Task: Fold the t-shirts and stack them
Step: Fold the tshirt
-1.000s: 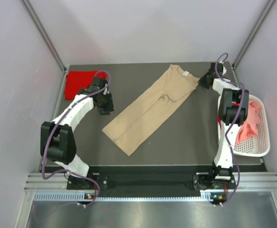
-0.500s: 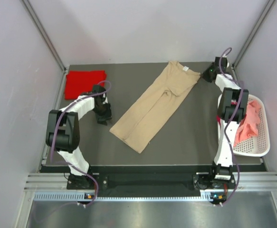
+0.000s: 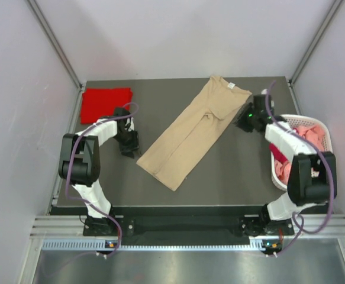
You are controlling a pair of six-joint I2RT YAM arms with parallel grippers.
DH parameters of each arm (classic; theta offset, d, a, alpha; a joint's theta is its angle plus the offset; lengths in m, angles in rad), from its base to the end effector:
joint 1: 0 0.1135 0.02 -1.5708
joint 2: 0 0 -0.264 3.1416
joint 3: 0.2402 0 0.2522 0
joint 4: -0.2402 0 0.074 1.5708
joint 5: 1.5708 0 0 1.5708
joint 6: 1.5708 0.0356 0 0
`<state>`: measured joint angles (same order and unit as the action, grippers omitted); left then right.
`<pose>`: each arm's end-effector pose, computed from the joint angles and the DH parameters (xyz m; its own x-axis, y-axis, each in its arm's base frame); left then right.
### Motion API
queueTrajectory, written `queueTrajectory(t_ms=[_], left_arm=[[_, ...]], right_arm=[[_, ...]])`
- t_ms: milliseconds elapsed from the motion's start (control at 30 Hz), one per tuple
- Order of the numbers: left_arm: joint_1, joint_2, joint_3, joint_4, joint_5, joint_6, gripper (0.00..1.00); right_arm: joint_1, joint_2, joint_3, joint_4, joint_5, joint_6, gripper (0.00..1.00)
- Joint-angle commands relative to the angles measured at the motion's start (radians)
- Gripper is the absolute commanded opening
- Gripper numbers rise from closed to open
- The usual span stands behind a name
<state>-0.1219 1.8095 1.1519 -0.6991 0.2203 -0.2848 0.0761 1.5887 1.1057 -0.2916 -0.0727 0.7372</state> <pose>0.3326 -0.0486 0.1615 -0.9771 -0.1565 -0.1439 -0.1144 0.9575 -0.2646 0.3466 0.0290 0.2402 -0.6021 0.6265 -0.4950 0.3744 0.7691 0.5180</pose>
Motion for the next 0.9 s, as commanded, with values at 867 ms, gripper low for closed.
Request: queueTrajectory(t_ms=[867], left_arm=[[0.002,-0.055,-0.058,0.013,0.059,0.059,0.44]], right_arm=[[0.978,0.020,-0.192,0.063,0.247,0.586,0.31]])
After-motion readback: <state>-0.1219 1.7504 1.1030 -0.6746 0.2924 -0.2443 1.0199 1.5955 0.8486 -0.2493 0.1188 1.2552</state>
